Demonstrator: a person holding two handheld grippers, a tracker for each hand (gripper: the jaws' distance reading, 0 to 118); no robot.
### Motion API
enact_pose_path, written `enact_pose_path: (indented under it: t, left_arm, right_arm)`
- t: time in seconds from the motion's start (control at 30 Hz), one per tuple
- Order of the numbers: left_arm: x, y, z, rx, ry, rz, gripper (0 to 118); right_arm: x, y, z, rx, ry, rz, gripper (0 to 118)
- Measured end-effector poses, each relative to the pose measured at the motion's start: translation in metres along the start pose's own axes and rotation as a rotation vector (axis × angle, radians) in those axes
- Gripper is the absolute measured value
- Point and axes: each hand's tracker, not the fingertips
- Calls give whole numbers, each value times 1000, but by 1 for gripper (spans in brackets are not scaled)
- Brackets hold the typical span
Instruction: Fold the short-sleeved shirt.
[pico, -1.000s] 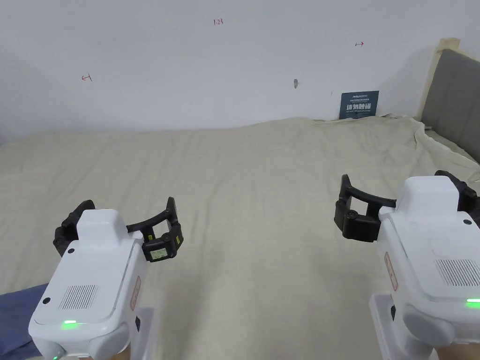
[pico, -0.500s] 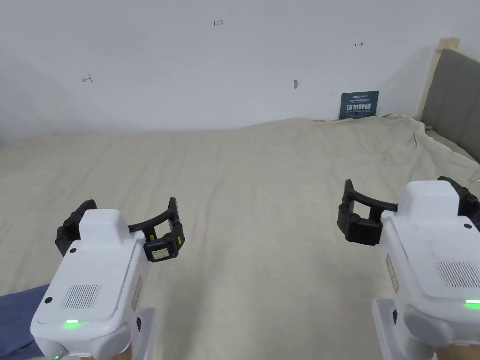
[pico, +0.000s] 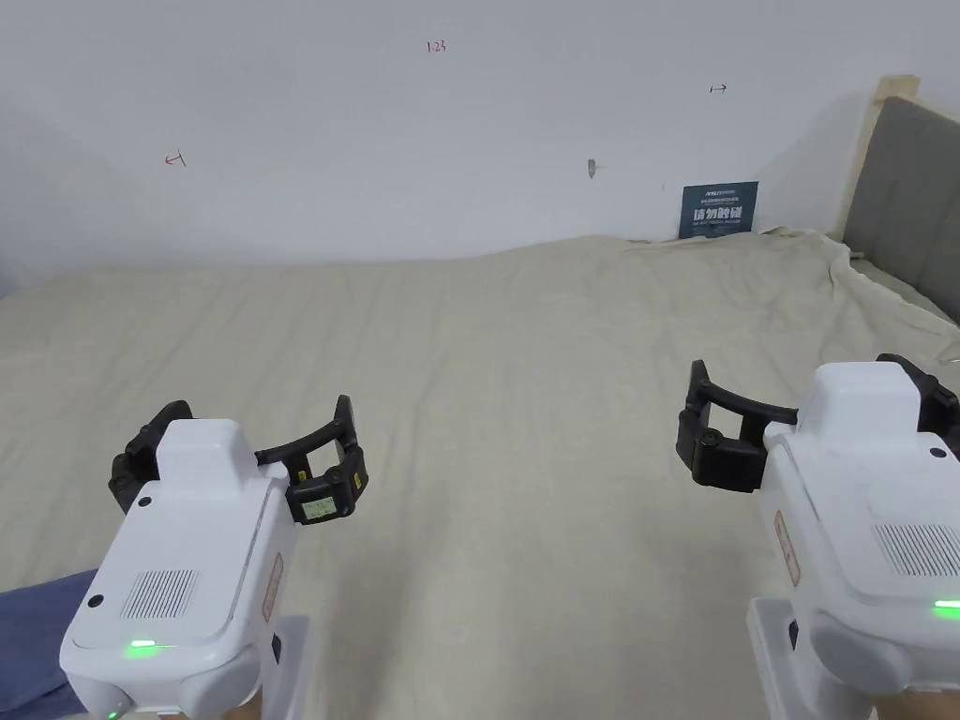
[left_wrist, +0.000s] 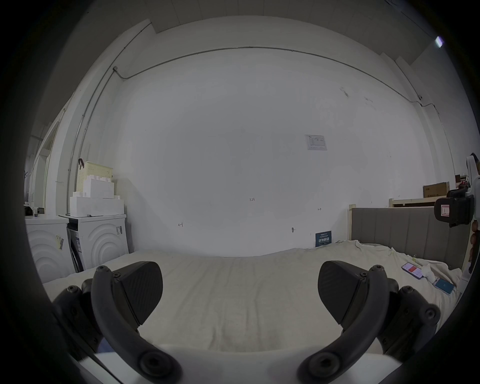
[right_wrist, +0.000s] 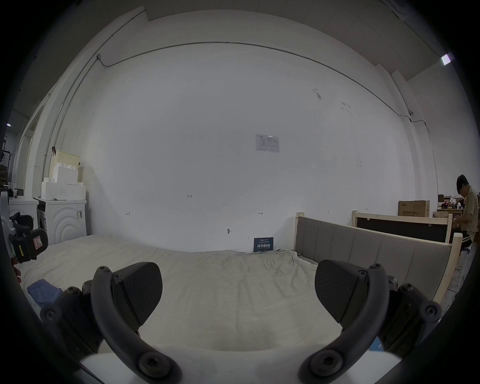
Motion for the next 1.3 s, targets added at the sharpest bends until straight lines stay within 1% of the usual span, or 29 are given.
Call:
enact_pose_path:
  t: [0.4, 1.3]
  left_arm:
    - [-2, -1, 1, -1, 6, -3, 118]
    - [-5, 0, 2, 1, 7, -14, 118]
  right_arm:
    - [7, -4, -4, -3, 0, 6, 116]
    - [4, -4, -1, -2, 6, 14, 116]
